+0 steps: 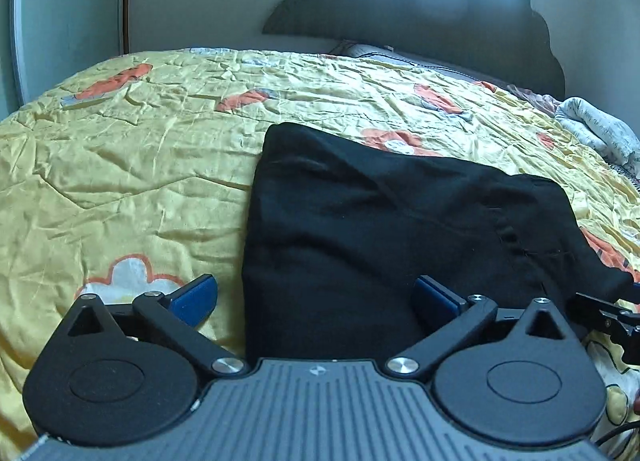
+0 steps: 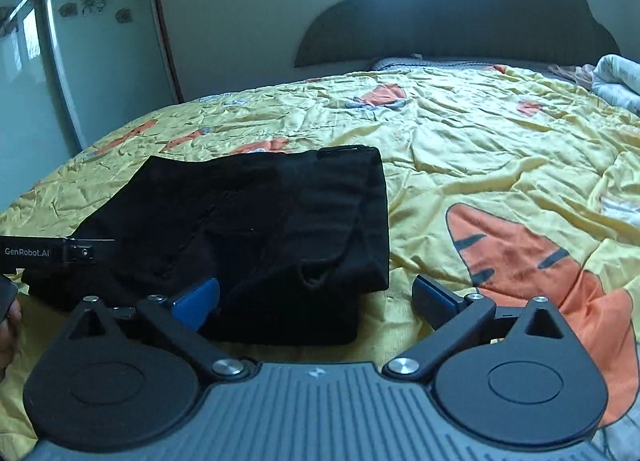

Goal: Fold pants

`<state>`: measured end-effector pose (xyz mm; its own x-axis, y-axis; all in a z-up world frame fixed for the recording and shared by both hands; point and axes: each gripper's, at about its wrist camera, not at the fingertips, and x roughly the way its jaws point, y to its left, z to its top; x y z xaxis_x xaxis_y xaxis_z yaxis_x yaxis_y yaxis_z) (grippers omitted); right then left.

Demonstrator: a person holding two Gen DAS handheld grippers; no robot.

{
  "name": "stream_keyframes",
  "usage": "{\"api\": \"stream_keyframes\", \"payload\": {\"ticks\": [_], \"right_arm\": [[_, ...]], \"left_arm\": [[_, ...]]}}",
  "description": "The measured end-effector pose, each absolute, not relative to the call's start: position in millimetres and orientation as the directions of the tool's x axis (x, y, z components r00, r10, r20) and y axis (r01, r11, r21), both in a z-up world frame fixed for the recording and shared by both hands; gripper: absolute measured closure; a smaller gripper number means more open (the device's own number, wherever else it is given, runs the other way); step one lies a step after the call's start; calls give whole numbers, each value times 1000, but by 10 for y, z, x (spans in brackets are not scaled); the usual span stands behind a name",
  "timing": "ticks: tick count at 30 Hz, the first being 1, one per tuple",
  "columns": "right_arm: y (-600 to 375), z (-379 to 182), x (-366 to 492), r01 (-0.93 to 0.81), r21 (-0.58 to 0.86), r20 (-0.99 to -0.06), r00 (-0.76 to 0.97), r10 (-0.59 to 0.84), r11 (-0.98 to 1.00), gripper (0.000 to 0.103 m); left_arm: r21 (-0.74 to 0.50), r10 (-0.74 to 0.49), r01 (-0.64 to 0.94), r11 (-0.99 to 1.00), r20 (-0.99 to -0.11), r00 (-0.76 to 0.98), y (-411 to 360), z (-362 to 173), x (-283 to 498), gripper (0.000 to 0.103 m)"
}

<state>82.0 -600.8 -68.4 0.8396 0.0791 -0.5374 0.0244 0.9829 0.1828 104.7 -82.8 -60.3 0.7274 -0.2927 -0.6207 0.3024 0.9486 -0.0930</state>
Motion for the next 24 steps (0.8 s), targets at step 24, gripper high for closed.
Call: {"api": "stream_keyframes", "payload": {"ticks": [24], "right_arm": [[-6129, -676, 764, 13, 295, -515, 844, 148, 955, 0]], "left_arm": [[-148, -346, 326, 934, -607, 715, -741, -578, 980, 0]]}}
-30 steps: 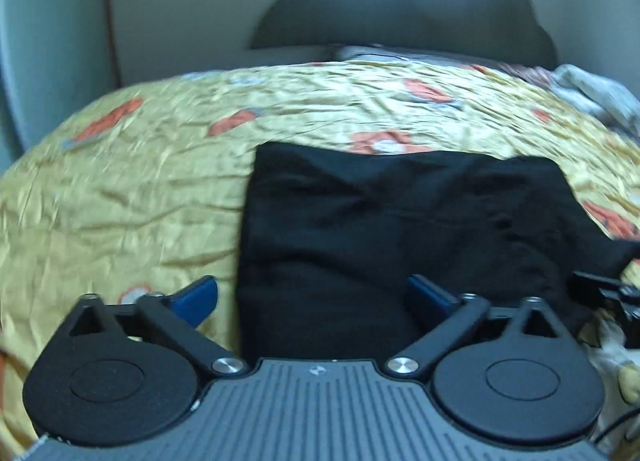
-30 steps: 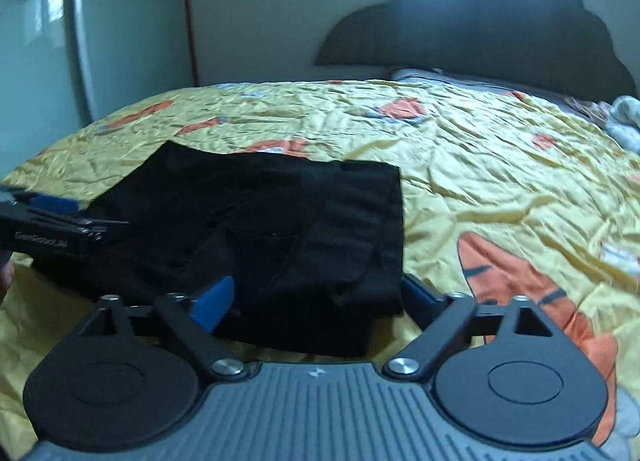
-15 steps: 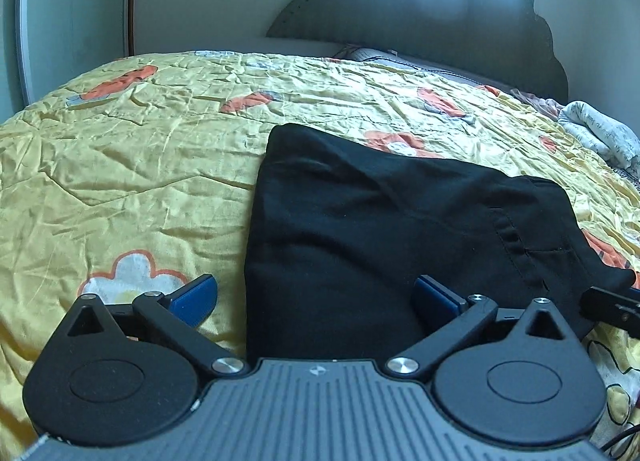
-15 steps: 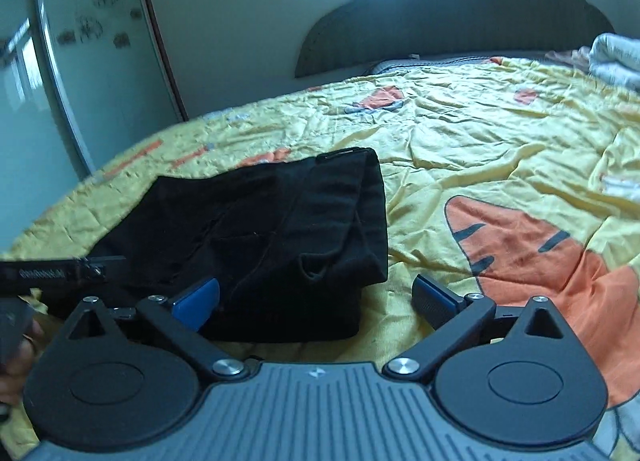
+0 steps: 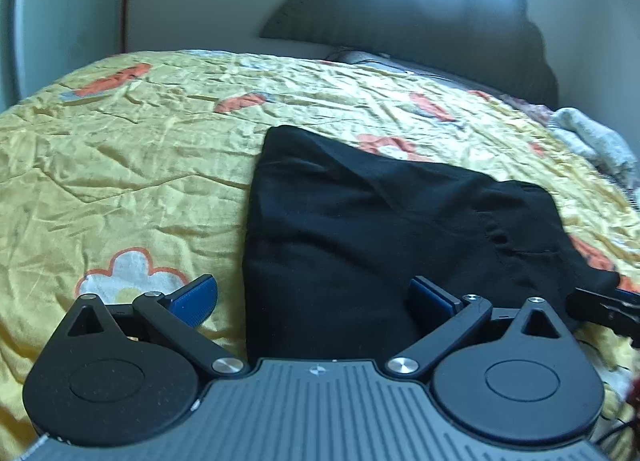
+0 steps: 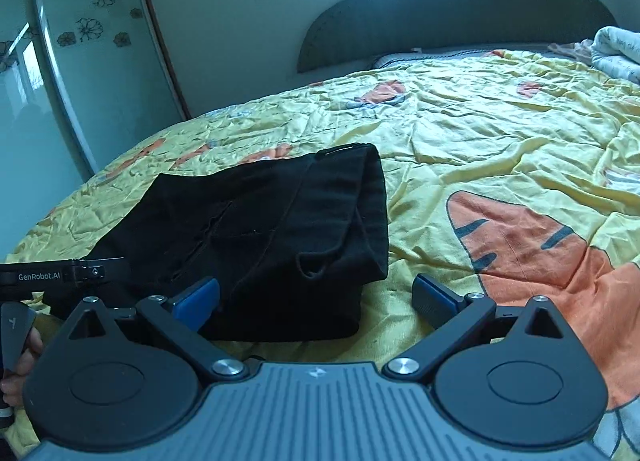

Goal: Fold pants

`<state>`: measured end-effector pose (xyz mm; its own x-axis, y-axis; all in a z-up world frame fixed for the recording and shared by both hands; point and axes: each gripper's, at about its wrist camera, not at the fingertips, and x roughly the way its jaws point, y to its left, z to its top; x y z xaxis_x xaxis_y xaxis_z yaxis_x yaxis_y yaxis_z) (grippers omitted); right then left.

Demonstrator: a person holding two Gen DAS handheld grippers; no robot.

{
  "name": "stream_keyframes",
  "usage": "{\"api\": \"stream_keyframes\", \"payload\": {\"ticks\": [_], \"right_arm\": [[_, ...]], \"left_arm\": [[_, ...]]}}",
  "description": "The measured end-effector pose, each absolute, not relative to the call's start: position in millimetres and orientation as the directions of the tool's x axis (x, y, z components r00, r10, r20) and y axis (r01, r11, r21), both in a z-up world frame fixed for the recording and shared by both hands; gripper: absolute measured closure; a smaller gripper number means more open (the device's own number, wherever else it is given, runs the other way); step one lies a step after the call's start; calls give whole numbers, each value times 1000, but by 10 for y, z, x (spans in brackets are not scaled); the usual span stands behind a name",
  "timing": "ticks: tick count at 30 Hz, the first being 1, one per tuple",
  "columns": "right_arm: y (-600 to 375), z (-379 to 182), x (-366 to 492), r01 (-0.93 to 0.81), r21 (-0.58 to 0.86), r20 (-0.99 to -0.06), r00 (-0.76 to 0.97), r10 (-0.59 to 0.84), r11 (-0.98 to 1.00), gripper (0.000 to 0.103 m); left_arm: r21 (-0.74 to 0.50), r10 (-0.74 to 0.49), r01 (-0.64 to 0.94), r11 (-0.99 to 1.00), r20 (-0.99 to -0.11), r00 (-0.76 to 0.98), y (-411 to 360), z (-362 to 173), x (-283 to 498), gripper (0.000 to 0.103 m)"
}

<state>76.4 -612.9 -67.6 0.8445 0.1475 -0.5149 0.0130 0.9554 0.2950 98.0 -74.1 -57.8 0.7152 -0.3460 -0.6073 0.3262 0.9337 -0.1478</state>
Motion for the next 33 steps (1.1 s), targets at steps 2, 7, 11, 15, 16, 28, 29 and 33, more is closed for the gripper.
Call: {"api": "stream_keyframes", "payload": {"ticks": [2, 7, 11, 15, 16, 28, 29, 33], "right_arm": [[-6165, -626, 773, -2, 318, -508, 844, 172, 948, 0], [-6290, -428, 882, -95, 333, -449, 859, 246, 938, 0], [-6458, -395, 1207, -137, 392, -523, 780, 343, 910, 0], [-6668, -535, 1431, -99, 516, -568, 704, 426, 851, 0], [-6702, -561, 1454, -108, 542, -559, 695, 453, 834, 0], [-6675, -724, 2009, -260, 735, -410, 565, 716, 626, 4], [-6653, -724, 2041, -255, 727, -419, 571, 706, 638, 13], [-6675, -749, 2010, -180, 689, -486, 604, 632, 702, 67]], "left_arm": [[-166, -384, 363, 917, -612, 691, -683, -522, 1022, 1], [-256, -492, 431, 865, -599, 632, -491, -367, 1293, 1], [-393, -588, 450, 802, -656, 474, -352, -417, 1640, 3], [-531, -679, 431, 730, -638, 364, -219, -497, 1853, 3], [-562, -705, 435, 704, -626, 332, -209, -505, 1896, 3], [-742, -829, 370, 559, -505, 239, -397, -707, 2111, 22], [-732, -818, 365, 576, -517, 253, -411, -707, 2110, 36], [-676, -764, 356, 645, -576, 292, -417, -715, 2114, 72]]}}
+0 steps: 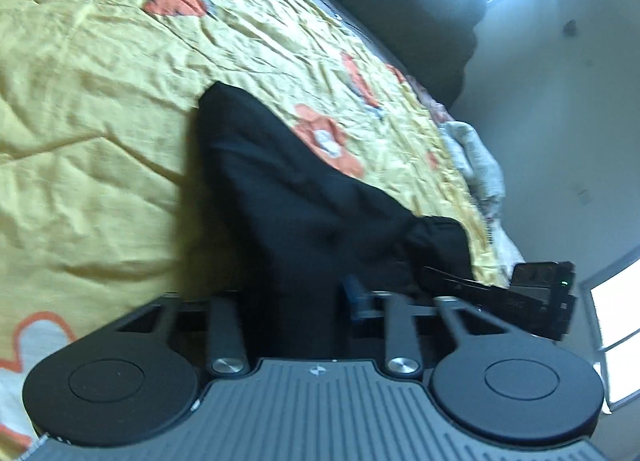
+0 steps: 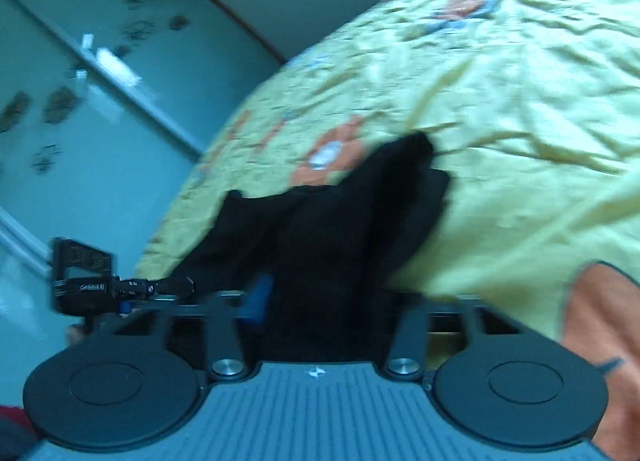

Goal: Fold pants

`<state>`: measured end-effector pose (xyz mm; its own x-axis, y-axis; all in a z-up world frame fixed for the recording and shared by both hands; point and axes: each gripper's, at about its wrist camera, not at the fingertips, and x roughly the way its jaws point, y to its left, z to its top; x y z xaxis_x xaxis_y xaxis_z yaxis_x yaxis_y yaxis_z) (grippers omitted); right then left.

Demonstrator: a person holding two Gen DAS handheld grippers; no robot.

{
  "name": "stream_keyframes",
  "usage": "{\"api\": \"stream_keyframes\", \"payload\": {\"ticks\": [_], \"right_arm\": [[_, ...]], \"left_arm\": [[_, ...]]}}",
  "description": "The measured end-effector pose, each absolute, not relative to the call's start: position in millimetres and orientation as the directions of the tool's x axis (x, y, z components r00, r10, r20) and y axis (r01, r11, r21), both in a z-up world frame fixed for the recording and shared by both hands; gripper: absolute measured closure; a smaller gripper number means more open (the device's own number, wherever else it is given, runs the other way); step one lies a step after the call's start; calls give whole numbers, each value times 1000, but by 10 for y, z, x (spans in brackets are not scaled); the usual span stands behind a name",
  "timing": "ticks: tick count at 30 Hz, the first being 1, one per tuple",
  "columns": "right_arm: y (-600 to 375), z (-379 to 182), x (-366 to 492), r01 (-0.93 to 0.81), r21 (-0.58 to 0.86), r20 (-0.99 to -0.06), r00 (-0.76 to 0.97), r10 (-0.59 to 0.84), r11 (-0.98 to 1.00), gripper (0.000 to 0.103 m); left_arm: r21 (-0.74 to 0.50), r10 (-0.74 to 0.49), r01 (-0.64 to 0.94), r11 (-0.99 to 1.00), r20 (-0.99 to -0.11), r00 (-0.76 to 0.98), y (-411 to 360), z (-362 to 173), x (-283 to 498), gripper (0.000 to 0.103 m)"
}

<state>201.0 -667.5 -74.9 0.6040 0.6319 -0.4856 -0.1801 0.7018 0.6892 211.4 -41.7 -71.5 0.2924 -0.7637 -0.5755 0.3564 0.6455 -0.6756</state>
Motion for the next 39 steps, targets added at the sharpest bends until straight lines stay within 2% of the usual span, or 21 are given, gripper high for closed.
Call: {"api": "stream_keyframes", "payload": {"ticks": [1, 5, 12, 20, 26, 31, 33, 34, 35, 36, 39], "right_arm": [[-6693, -763, 1975, -173, 699, -477, 610, 632, 694, 68], [-6584, -673, 1871, -161, 654, -501, 640, 582, 739, 72], [-6263, -236, 1824, -243, 548, -471, 701, 535, 801, 74], [-5745, 77, 2339, -355, 450, -413, 730, 544, 819, 74], [-5455, -28, 2915, -335, 455, -425, 732, 532, 825, 74], [-5308, -309, 3234, -259, 443, -520, 706, 481, 858, 73], [-5334, -392, 3281, -222, 458, -546, 694, 470, 861, 60], [-5369, -413, 3288, -208, 472, -551, 689, 471, 857, 58], [-5420, -421, 3262, -195, 485, -551, 689, 471, 853, 54], [-5462, -404, 3215, -191, 482, -552, 692, 465, 855, 54], [-5524, -308, 2998, -176, 398, -566, 725, 392, 900, 48]], "left_arm": [[-676, -764, 355, 646, -573, 297, -406, -720, 2112, 78], [-629, -740, 389, 673, -576, 348, -408, -643, 2032, 84], [-478, -690, 500, 722, -548, 473, -354, -229, 1850, 85], [-321, -579, 484, 814, -504, 640, -41, 208, 2144, 85], [-348, -510, 374, 859, -543, 667, 199, 43, 2695, 85], [-375, -470, 289, 881, -619, 629, 321, -298, 2912, 85], [-417, -488, 269, 868, -622, 612, 396, -348, 2920, 83], [-436, -494, 255, 863, -627, 602, 443, -357, 2907, 66], [-448, -492, 236, 862, -630, 600, 483, -351, 2889, 59], [-455, -485, 218, 864, -629, 608, 524, -337, 2857, 59], [-470, -472, 183, 864, -626, 621, 666, -285, 2735, 49]]}}
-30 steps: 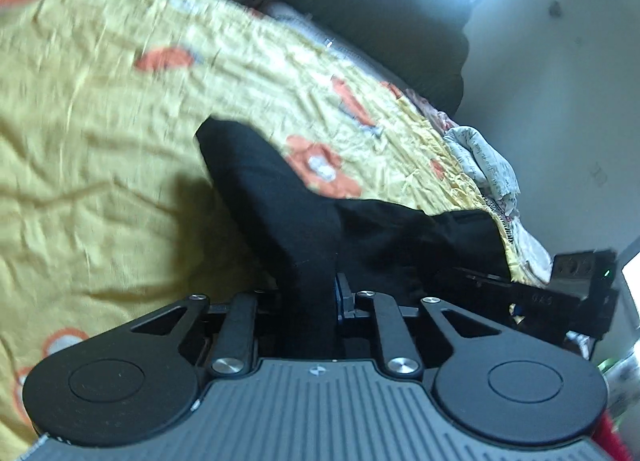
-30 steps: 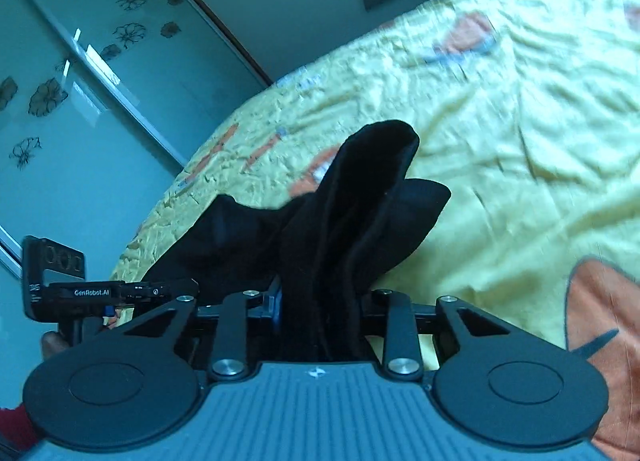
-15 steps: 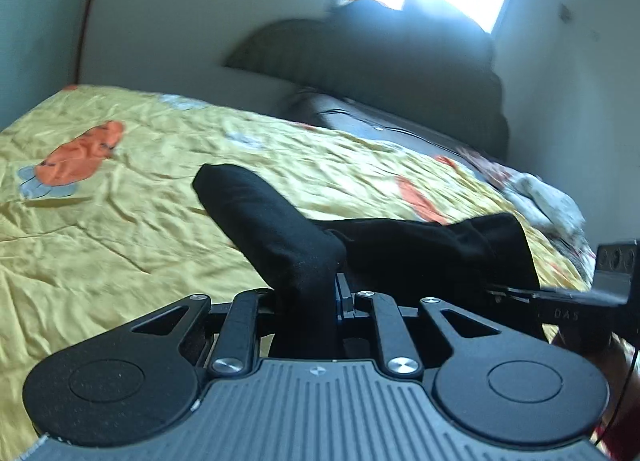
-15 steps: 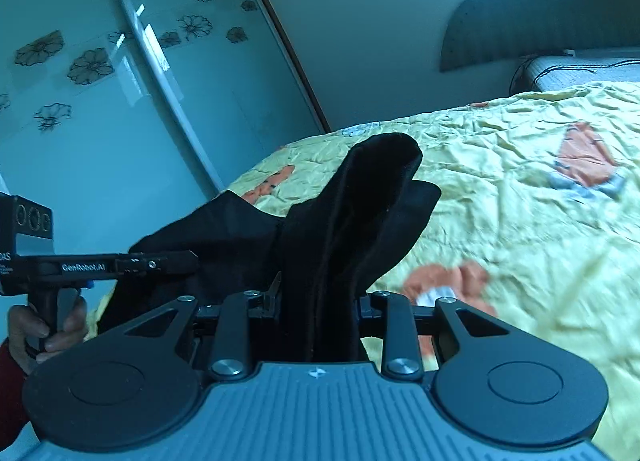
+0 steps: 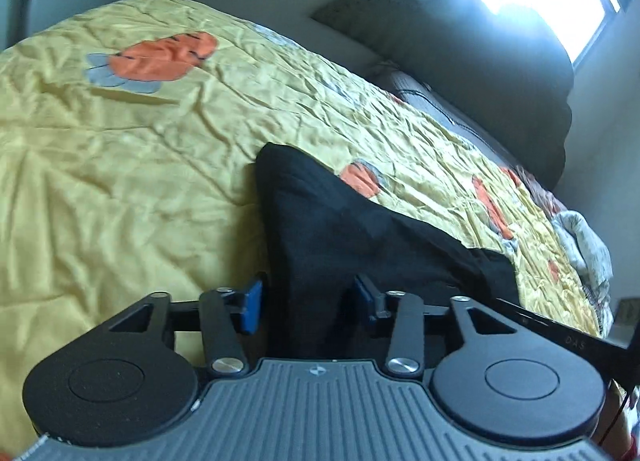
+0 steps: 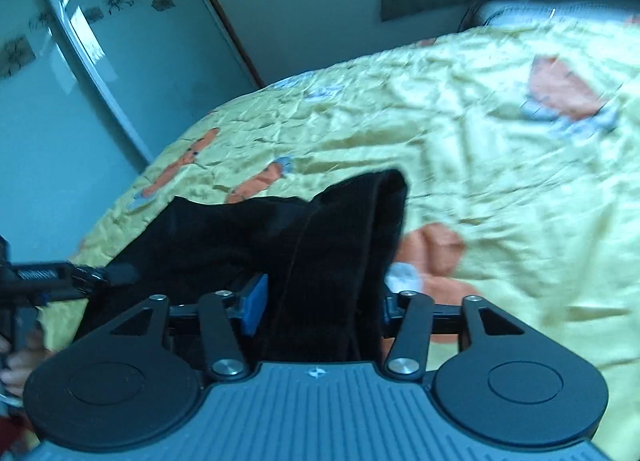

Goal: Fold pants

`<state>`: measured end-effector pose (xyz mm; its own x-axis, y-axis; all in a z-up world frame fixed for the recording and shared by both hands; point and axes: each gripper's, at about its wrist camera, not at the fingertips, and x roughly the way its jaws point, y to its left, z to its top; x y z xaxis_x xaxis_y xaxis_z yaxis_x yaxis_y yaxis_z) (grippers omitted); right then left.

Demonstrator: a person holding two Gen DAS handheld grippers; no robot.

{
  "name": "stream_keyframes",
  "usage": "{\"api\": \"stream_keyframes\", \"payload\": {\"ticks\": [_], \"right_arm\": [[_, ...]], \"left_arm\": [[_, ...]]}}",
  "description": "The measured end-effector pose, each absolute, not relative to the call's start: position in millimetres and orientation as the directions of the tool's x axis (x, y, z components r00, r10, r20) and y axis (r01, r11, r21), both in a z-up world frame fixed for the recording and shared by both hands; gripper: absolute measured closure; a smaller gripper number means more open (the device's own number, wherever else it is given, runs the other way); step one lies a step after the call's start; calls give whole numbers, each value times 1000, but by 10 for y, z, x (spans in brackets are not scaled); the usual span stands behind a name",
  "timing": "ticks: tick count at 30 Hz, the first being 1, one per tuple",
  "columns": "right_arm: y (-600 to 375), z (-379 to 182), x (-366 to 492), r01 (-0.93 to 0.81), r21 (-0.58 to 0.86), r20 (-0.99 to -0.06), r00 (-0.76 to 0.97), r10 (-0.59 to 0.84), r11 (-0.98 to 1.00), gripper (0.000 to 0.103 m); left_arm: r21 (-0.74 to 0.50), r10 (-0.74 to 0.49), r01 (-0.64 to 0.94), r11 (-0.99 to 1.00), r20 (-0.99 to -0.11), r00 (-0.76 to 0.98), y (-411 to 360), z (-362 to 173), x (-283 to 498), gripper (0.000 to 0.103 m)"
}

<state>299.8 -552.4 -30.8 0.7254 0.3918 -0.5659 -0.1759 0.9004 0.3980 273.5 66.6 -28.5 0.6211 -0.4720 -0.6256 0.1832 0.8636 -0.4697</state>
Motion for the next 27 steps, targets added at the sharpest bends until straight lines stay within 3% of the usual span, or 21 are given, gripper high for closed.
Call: {"api": "stream_keyframes", "payload": {"ticks": [2, 4, 6, 8, 10, 13, 16, 18, 22, 27], "right_arm": [[-5526, -210, 2836, -137, 292, -560, 778, 285, 947, 48], [-5483, -99, 2610, -116, 190, -530, 823, 201, 975, 46], [-5426, -11, 2413, -205, 175, -487, 832, 266, 963, 46], [-5304, 11, 2283, -316, 175, -484, 797, 361, 932, 47], [-5138, -69, 2275, -375, 132, -543, 747, 384, 917, 48], [-5071, -220, 2327, -314, 49, -586, 760, 282, 948, 48], [-5111, -122, 2221, -265, 131, -538, 791, 293, 955, 46], [-5069, -106, 2126, -303, 154, -504, 795, 339, 940, 47], [-4938, -266, 2201, -304, 98, -566, 766, 304, 948, 46], [-4913, -138, 2097, -264, 154, -533, 789, 305, 952, 46]], "left_arm": [[-522, -495, 150, 840, -622, 607, 771, -292, 2628, 41], [-584, -538, 126, 802, -617, 574, 833, -334, 2541, 40], [-624, -572, 106, 774, -618, 538, 838, -406, 2467, 40], [-603, -555, 104, 791, -636, 536, 790, -450, 2411, 53], [-525, -495, 121, 843, -666, 558, 720, -413, 2368, 62], [-450, -438, 143, 882, -668, 602, 648, -296, 2231, 63], [-362, -377, 166, 917, -657, 652, 586, -211, 2097, 62], [-378, -386, 160, 912, -659, 645, 591, -251, 2087, 59], [-439, -412, 118, 891, -670, 618, 655, -303, 2077, 60], [-367, -350, 115, 923, -679, 646, 622, -231, 1936, 58]]}}
